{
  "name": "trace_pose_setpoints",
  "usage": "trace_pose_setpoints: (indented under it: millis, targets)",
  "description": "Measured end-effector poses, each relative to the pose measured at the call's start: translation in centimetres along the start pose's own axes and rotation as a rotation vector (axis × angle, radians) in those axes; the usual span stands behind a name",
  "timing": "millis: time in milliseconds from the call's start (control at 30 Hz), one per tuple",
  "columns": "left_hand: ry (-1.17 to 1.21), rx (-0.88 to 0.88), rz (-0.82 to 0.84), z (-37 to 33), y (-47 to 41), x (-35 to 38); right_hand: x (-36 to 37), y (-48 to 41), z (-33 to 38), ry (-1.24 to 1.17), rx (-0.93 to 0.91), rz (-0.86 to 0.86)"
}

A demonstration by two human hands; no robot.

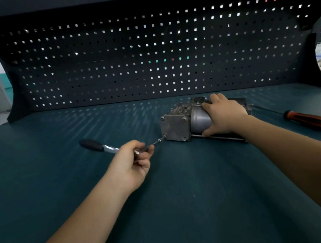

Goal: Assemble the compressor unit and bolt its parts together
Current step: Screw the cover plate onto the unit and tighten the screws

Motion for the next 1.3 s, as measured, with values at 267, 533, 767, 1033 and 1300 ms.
trace_pose_setpoints:
  millis: [267, 533, 767, 1033, 1300]
  targets:
    - [-1.814, 1.012, 0.116, 1.9, 0.4, -0.4, 0.0, 0.0, 0.0, 0.008, -0.001, -0.007]
    - [-1.387, 0.709, 0.073, 1.2, -0.2, 0.2, -0.1, 0.2, 0.0, 0.003, 0.010, -0.015]
    - [0.151, -0.014, 0.021, -0.7, -0.6, -0.3, 0.0, 0.1, 0.1, -0.007, 0.019, -0.012]
    - [-1.798, 0.797, 0.202, 1.1, 0.1, -0.5, -0.1, 0.1, 0.2, 0.014, 0.016, -0.006]
    - [-1.195, 0.578, 0.115, 0.7, -0.6, -0.5, -0.2, 0.3, 0.2, 0.010, 0.020, -0.004]
Point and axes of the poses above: each hand's wrist, its own y-axis away from the middle knuckle, its own x-axis out of the palm, z = x × y, the point moved 1 cm from there along -y, towards the middle knuckle, and after that the axes turned 11 degrees about y, right-handed, at the moved point
